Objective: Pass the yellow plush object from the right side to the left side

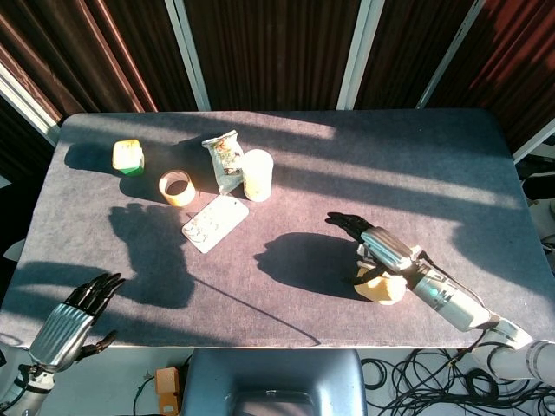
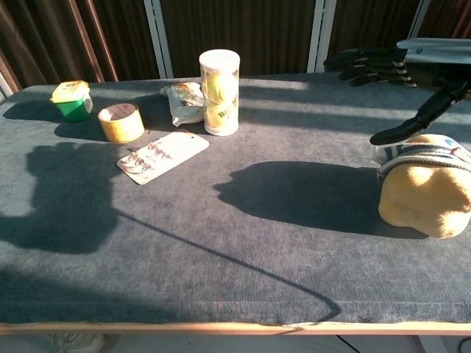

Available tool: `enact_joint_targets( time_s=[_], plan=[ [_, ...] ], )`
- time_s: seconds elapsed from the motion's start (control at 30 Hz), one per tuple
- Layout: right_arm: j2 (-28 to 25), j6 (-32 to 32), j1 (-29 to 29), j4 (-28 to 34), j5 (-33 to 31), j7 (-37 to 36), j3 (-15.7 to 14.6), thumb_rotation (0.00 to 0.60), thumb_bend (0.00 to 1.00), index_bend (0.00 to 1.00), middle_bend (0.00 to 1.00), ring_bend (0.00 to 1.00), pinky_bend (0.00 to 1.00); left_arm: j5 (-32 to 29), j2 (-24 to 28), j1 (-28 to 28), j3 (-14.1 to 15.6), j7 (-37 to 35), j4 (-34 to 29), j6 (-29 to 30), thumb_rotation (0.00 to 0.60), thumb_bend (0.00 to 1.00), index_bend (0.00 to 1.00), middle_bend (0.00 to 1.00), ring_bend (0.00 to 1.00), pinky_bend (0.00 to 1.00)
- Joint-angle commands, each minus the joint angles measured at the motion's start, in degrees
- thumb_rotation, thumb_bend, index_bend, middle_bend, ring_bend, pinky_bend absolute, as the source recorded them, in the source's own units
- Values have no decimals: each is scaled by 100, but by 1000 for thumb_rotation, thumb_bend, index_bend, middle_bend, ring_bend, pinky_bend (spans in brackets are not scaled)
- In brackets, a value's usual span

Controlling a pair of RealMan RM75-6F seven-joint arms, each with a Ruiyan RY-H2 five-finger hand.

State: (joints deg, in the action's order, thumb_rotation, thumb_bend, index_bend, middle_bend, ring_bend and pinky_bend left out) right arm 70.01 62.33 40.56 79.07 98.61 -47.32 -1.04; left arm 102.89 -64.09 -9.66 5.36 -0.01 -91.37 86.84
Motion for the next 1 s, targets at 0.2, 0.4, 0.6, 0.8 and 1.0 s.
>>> enact_joint_targets(
  time_s=[0.2, 0.4, 0.6, 0.8, 1.0],
  plan=[
    [-513, 361, -704, 334, -216, 1270, -358, 600, 64, 0, 0, 0, 33, -1117, 144, 665, -323, -280, 177, 577, 600, 248, 0, 98, 111, 219],
    [-871, -29, -812, 639, -400, 1473, -578, 600, 61, 0, 0, 0, 33, -1287, 303, 813, -349, -829, 198, 643, 600, 249, 0, 101, 113, 226],
    [-873, -502, -798, 701, -849, 1959, -488, 600, 35, 0, 0, 0, 33, -1236, 309, 858, -366, -871, 214, 671, 600, 250, 0, 106, 115, 228],
    [-556, -1193, -600, 636, -1362, 2415, -287, 600, 0, 0, 0, 0, 33, -1181, 305, 877, -378, -837, 190, 668, 600, 249, 0, 106, 114, 228],
    [-149, -1735, -400, 314, -1539, 2353, -188, 600, 0, 0, 0, 0, 40, -1153, 312, 898, -385, -858, 194, 654, 600, 248, 0, 107, 115, 229]
  ],
)
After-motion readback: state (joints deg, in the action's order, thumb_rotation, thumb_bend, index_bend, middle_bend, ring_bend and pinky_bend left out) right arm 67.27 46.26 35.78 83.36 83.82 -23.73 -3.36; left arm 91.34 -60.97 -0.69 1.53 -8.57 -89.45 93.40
